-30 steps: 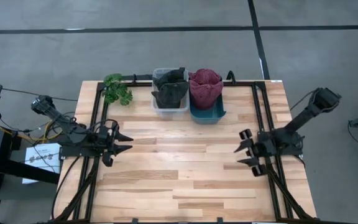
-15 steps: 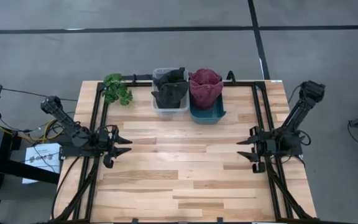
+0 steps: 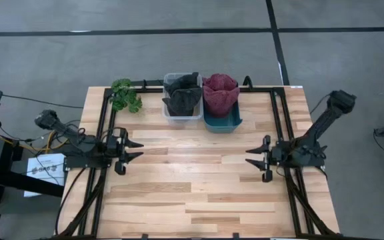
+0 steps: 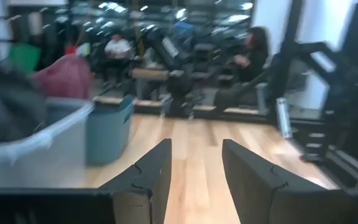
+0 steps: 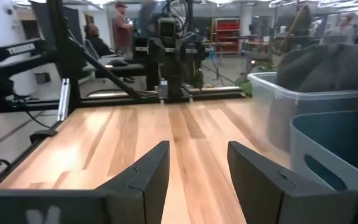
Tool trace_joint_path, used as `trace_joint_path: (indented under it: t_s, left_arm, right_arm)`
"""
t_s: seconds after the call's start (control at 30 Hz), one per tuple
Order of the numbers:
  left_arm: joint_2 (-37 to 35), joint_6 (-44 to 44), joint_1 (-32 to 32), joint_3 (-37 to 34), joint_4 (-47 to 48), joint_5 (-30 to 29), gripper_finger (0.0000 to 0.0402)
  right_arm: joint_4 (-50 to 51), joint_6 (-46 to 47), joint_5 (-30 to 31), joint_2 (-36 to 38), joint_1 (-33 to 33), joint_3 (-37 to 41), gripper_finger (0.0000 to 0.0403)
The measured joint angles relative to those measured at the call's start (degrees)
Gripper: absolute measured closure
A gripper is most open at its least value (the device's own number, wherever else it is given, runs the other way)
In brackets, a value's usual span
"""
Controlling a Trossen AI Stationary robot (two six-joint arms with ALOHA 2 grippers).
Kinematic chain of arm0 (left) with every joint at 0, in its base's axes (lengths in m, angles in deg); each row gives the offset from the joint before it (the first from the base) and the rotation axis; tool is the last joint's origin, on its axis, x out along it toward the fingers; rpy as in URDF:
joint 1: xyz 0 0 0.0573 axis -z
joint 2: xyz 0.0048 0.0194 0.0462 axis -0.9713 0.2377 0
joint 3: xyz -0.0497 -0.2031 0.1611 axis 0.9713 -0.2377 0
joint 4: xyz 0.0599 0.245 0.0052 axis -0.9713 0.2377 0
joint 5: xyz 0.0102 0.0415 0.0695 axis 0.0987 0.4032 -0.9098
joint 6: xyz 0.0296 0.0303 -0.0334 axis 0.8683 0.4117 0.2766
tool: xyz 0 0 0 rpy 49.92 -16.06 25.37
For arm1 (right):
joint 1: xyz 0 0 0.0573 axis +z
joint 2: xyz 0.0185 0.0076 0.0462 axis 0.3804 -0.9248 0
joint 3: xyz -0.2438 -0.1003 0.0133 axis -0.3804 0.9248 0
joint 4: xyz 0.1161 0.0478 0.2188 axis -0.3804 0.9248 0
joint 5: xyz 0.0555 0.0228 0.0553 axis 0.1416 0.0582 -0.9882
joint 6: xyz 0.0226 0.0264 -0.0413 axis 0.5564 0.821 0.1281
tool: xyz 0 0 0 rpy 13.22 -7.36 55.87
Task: Pick & Place hat
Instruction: Return to Home Position
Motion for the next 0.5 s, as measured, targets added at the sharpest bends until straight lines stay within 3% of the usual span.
trace_joint_path:
  t_s: [0.1,0.4,0.5]
  left_arm:
    - [0.00,1.35,-6.77,0.00,-1.97,10.12,0.0261]
    - [1.70,-0.70,-29.15,0.00,-1.90,32.36,0.0261]
    - [2.98,-0.64,-34.54,0.02,-1.10,36.25,0.0261]
  right_arm:
    - [-0.66,-0.75,-9.45,0.02,-8.73,0.00,0.0249]
    - [-0.24,-4.06,-44.46,-0.06,-38.50,0.00,0.0249]
    - [3.23,-3.72,-50.16,-0.09,-44.55,0.00,0.0249]
